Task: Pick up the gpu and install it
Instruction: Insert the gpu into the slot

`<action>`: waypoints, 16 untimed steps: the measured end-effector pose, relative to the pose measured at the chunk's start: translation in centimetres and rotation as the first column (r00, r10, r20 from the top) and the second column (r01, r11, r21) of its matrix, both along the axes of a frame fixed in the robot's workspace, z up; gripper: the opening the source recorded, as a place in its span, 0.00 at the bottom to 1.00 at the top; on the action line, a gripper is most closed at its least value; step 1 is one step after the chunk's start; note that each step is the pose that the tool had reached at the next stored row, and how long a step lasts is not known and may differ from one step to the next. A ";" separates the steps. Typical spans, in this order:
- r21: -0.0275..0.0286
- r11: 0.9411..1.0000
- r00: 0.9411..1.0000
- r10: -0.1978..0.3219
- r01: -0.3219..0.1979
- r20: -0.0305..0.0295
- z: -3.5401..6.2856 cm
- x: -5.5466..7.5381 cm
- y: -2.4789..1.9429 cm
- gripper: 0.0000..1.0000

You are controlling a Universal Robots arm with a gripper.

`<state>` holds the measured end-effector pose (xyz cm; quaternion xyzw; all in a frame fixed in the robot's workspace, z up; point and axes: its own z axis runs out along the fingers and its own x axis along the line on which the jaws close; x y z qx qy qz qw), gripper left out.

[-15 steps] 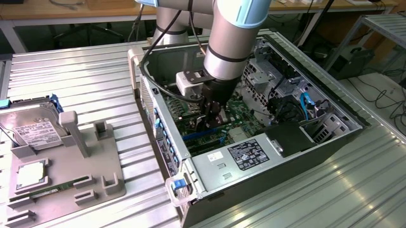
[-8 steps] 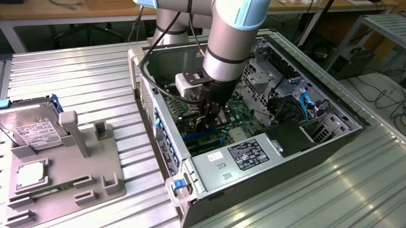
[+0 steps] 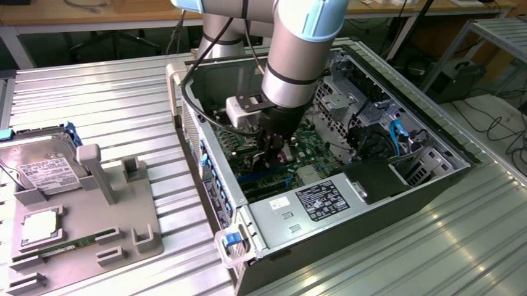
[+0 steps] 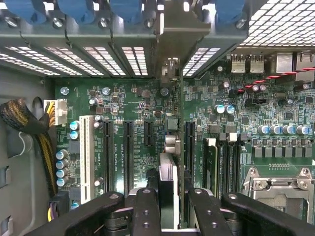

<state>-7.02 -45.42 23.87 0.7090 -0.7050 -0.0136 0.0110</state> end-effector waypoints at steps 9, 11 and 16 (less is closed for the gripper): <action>0.000 1.000 1.000 0.000 0.000 0.000 0.32 0.0 0.02 0.28; 0.001 1.000 1.000 0.000 0.000 0.000 0.37 0.0 0.02 0.28; -0.008 1.000 1.000 0.000 0.000 0.000 0.25 0.0 0.02 0.28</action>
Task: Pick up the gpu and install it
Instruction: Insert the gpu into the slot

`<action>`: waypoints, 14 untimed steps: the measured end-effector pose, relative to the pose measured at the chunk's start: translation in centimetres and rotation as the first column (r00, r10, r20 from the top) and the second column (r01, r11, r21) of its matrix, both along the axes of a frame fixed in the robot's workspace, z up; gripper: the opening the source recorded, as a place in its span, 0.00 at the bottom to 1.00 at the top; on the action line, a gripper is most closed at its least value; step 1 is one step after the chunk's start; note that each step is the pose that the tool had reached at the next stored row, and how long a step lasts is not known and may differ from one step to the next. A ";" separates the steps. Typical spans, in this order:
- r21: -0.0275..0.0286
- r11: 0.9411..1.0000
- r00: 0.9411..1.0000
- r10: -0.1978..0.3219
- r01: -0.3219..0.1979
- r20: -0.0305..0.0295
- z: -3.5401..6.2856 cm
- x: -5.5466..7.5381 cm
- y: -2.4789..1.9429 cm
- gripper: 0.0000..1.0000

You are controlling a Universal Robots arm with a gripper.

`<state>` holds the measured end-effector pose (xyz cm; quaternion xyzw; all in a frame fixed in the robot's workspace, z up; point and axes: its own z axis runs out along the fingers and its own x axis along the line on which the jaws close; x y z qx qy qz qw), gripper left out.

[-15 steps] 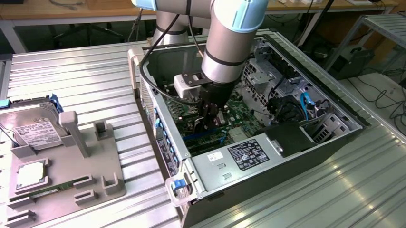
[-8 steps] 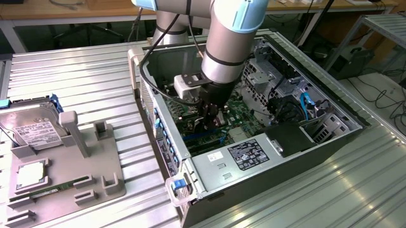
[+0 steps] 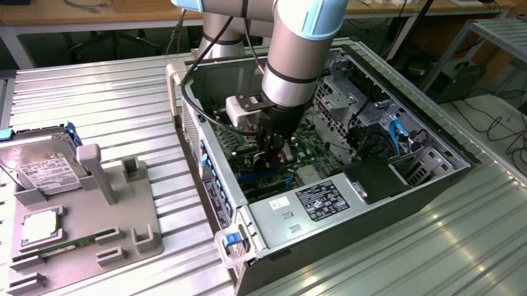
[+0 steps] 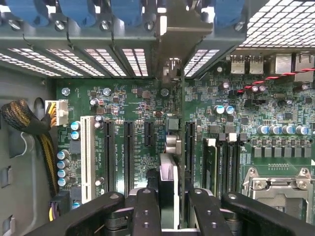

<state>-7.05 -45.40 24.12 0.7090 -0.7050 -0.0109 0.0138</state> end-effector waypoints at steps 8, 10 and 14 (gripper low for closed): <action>0.000 1.000 1.000 0.000 0.000 0.000 -0.04 0.0 0.04 0.28; 0.000 1.000 1.000 0.000 0.000 0.000 -0.03 0.0 0.11 0.28; 0.000 1.000 1.000 0.000 0.000 0.000 -0.03 0.0 0.17 0.28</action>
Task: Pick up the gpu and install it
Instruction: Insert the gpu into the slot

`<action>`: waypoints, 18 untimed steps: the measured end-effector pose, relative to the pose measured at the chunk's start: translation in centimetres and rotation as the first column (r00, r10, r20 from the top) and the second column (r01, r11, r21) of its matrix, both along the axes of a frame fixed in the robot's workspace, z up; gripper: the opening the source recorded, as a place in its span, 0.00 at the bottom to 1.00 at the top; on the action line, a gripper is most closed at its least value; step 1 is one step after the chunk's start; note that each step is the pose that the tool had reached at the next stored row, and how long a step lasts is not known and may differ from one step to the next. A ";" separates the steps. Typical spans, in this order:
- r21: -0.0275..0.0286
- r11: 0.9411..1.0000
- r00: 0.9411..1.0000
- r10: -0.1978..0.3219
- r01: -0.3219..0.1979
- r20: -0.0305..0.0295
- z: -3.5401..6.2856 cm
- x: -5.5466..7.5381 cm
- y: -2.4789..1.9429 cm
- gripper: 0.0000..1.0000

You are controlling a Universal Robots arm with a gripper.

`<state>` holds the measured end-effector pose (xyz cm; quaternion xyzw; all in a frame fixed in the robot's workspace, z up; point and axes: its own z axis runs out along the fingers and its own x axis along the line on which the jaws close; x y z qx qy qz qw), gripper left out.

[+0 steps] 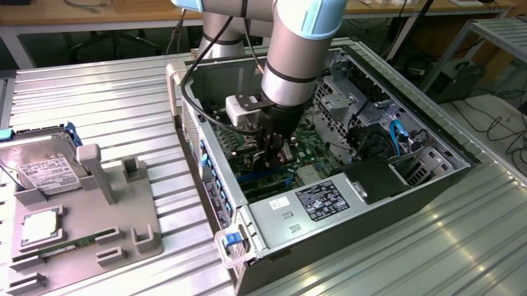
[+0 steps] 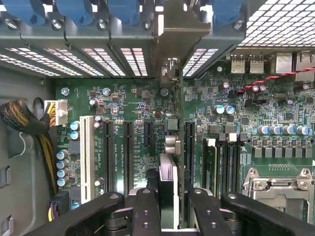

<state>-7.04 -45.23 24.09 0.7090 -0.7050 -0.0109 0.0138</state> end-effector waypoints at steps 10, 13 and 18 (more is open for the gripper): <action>0.000 1.000 1.000 0.000 0.000 0.000 -0.25 -0.2 0.01 0.28; 0.000 1.000 1.000 0.000 0.000 0.000 -0.94 -0.2 0.00 0.28; 0.000 1.000 1.000 0.000 0.000 -0.001 -1.20 -0.2 0.01 0.28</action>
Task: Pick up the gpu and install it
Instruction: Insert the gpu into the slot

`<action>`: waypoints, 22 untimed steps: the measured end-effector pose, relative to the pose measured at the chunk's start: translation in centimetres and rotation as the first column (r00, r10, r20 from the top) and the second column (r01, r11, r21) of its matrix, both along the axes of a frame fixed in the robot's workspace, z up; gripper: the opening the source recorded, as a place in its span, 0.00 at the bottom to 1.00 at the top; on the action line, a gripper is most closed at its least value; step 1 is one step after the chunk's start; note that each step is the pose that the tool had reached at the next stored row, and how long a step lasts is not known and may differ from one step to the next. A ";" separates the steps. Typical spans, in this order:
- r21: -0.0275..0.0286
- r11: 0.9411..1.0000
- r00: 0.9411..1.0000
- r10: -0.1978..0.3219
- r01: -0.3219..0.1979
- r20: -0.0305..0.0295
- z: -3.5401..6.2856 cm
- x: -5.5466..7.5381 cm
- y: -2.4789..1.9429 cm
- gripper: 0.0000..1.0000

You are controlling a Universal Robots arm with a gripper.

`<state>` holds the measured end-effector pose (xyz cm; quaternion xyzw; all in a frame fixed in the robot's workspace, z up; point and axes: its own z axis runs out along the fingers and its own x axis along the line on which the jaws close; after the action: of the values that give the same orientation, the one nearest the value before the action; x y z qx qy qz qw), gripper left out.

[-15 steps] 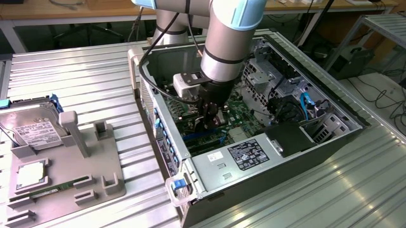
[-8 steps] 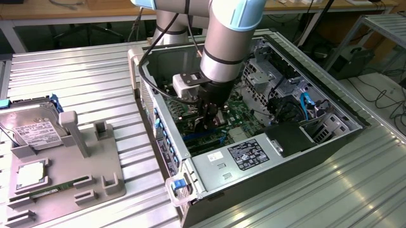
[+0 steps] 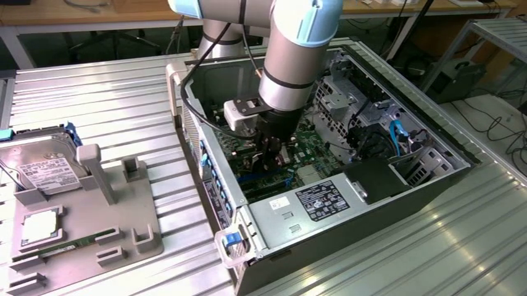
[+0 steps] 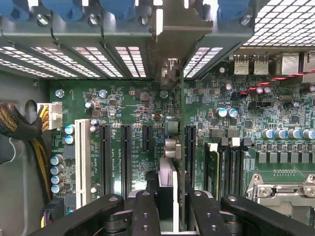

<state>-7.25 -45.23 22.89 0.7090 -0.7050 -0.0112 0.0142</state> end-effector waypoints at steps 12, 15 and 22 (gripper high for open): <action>0.000 1.000 1.000 0.000 0.000 0.000 0.60 0.0 0.00 0.28; 0.000 1.000 1.000 0.000 0.000 0.000 0.59 0.0 0.00 0.28; 0.000 1.000 1.000 -0.003 0.003 0.000 0.58 0.0 -0.01 0.28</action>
<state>-7.25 -45.23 23.47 0.7078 -0.7062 -0.0113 0.0140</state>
